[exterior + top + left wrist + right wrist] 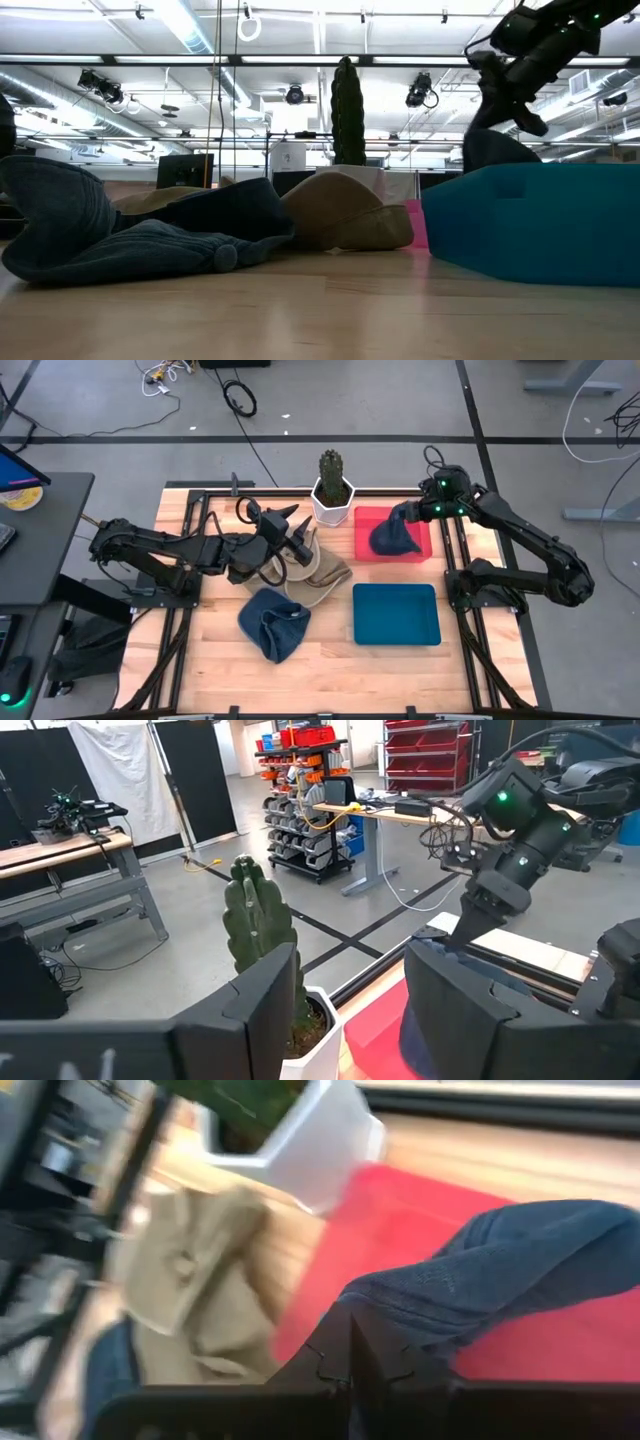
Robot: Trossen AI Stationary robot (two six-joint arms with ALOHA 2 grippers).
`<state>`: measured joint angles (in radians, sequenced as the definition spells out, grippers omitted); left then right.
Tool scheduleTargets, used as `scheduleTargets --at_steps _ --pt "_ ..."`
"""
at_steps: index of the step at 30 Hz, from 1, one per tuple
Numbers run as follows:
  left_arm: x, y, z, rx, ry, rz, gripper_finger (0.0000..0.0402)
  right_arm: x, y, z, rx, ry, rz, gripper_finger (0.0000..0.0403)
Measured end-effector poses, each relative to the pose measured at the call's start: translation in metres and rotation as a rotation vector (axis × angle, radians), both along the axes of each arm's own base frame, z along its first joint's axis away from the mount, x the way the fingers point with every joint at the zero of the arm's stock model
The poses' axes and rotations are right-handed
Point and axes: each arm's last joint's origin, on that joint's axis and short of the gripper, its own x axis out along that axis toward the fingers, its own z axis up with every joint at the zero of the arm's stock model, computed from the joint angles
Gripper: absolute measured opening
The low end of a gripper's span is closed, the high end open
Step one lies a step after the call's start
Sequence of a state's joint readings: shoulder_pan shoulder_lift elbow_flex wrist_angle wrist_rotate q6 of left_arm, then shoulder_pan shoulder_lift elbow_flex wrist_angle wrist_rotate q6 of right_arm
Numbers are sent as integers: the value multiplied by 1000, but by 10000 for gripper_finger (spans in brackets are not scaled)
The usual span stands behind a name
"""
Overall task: Pick & Place hat
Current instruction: Put the top blue cap into the pink bin
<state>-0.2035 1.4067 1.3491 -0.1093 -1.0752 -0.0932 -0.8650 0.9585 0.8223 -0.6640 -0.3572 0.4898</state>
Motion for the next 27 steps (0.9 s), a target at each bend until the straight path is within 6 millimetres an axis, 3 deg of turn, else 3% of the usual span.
scheduleTargets --at_steps 15,27 --pt "1 3 0 1 1 11 193 -9 6 -10 26 180 -44 0" --pt "0 3 0 0 1 10 193 -9 -1 -7 -123 251 -101 0"
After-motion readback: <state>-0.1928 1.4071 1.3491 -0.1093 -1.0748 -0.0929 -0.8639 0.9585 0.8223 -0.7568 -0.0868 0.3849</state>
